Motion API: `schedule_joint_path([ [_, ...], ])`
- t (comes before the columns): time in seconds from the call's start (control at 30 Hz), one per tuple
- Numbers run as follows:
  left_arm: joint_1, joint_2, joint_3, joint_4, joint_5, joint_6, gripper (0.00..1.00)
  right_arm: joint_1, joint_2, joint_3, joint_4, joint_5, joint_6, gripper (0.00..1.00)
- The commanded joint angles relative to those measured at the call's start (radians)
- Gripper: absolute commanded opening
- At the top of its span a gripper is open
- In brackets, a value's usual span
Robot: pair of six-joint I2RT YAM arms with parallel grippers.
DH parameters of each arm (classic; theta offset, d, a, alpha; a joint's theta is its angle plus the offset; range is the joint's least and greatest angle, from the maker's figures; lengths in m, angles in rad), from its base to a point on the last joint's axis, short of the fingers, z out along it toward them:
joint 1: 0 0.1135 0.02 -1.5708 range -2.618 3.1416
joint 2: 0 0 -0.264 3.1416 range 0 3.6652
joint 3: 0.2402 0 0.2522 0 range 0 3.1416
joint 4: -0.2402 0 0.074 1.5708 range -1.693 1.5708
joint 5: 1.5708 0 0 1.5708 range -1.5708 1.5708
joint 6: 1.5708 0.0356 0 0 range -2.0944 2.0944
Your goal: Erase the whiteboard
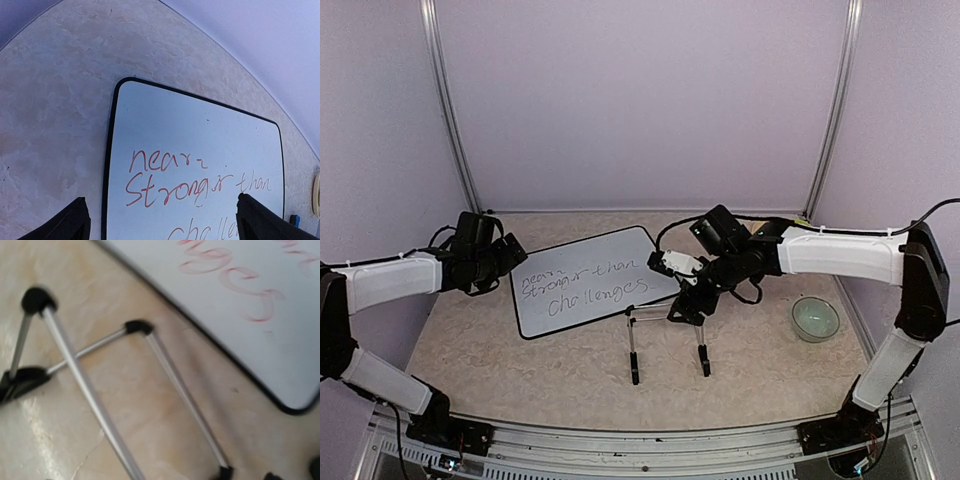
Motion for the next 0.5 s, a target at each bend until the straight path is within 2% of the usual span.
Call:
schedule_joint_path([
  [0.0,-0.017,-0.036,-0.031,-0.003,0.013,-0.001,0.99,0.042,0.099,0.105,-0.085,0.041,-0.084,0.87],
  [0.07,-0.019,-0.048,-0.047,-0.003,0.014,-0.005,0.99,0.051,0.133,0.143,-0.103,0.057,-0.091,0.79],
  [0.13,-0.020,-0.060,-0.060,-0.004,0.012,-0.008,0.99,0.053,0.160,0.175,-0.116,0.049,-0.095,0.64],
  [0.23,-0.019,-0.077,-0.079,-0.007,0.011,-0.010,0.99,0.055,0.168,0.197,-0.119,0.021,-0.106,0.48],
  [0.37,-0.021,-0.085,-0.090,-0.003,0.015,-0.013,0.99,0.061,0.158,0.209,-0.126,-0.016,-0.128,0.33],
  [0.47,-0.021,-0.083,-0.093,0.002,0.024,-0.018,0.99,0.061,0.154,0.221,-0.150,-0.054,-0.144,0.14],
])
